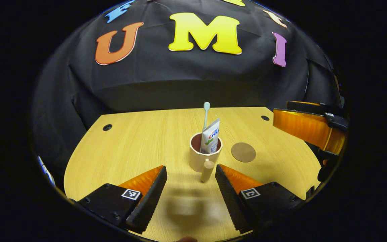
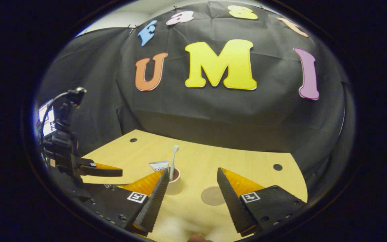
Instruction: Put the toothbrush and toothpaste on the desktop into the cup, then pick up the cup and place it on the coaster on the desktop.
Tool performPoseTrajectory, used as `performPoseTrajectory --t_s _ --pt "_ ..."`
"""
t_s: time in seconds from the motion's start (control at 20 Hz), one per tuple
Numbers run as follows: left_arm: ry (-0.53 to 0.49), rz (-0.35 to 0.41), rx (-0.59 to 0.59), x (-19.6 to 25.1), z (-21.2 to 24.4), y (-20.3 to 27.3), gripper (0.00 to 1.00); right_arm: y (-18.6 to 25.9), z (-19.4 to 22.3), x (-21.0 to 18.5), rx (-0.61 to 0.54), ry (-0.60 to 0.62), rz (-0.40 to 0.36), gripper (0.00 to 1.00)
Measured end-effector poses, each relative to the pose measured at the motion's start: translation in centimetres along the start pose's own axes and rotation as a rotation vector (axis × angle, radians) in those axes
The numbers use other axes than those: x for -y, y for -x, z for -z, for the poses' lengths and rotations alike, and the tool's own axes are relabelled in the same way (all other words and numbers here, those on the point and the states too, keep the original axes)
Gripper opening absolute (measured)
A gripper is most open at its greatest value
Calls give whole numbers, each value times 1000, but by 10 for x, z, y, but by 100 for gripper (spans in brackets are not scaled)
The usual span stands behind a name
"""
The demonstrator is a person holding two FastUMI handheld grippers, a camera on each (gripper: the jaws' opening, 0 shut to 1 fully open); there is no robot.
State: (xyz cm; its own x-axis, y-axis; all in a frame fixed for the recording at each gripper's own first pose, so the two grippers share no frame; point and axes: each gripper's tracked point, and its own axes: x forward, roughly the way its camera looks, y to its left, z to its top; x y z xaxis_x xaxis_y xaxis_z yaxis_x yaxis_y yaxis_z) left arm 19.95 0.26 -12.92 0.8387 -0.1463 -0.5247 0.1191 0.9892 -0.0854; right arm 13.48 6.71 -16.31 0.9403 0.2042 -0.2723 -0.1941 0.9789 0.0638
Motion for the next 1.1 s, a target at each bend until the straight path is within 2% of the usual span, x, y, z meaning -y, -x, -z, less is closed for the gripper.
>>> performPoseTrajectory --t_s 0.15,0.35,0.5,0.75,1.1 --pt "-8 8 -56 10 5 -10 92 21 4 24 2 18 48 86" --pt "-8 5 -122 17 10 -26 93 49 4 49 17 -17 94 86" --pt "-27 -18 -169 19 11 -42 92 66 13 67 11 -25 133 86" --pt "-51 5 -309 28 28 -68 92 85 29 85 -14 -28 165 86" --pt "-181 45 -424 36 30 -81 92 95 26 84 -25 -66 154 86"
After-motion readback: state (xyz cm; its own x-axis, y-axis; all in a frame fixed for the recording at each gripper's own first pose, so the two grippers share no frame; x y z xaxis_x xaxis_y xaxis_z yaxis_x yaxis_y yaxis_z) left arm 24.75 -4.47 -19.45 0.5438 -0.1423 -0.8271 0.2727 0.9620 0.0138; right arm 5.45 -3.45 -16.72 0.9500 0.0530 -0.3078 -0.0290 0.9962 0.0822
